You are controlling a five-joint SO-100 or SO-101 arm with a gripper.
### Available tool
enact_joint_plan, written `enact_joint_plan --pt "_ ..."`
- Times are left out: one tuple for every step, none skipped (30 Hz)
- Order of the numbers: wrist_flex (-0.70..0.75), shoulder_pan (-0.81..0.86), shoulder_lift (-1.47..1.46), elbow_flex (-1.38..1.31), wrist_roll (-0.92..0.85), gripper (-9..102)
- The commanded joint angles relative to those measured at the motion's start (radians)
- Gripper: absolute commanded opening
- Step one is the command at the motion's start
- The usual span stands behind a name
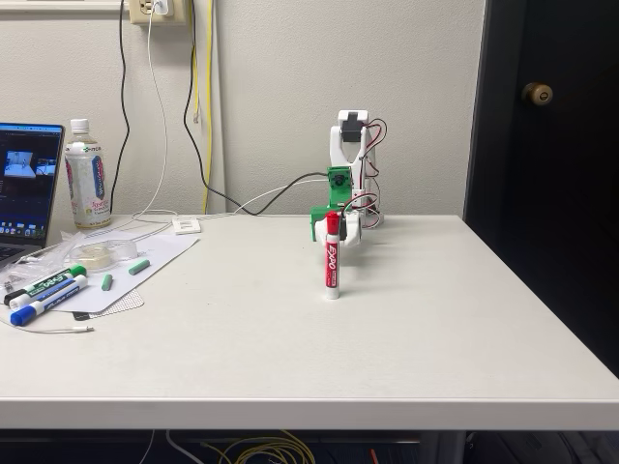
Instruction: Pick up the red marker.
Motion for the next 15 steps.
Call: enact_joint_plan --pt "0.015 0.005 -0.005 -0.054 -0.014 18" --pt "0.018 0.008 -0.012 -0.066 -0.015 18" --pt "0.02 0.011 -0.02 -0.077 -0.018 18" --pt "0.021 0.014 -0.028 -0.089 -0.021 18" --pt "0.025 0.017 -0.035 -0.1 -0.023 18" --pt "0.026 0.018 -0.041 -0.11 -0.023 19" --pt "0.029 0.02 -0.046 -0.12 -0.025 19" --pt "0.035 0.021 -0.049 -0.127 -0.026 20" --pt "0.044 0.023 -0.049 -0.135 -0.026 20" --pt "0.052 0.023 -0.049 -0.141 -0.026 20" --pt "0.06 0.025 -0.049 -0.147 -0.026 20" --pt "0.066 0.026 -0.052 -0.156 -0.026 20" --pt "0.067 0.026 -0.058 -0.166 -0.026 21" --pt "0.067 0.028 -0.066 -0.175 -0.026 21" --pt "0.067 0.028 -0.074 -0.184 -0.026 21"
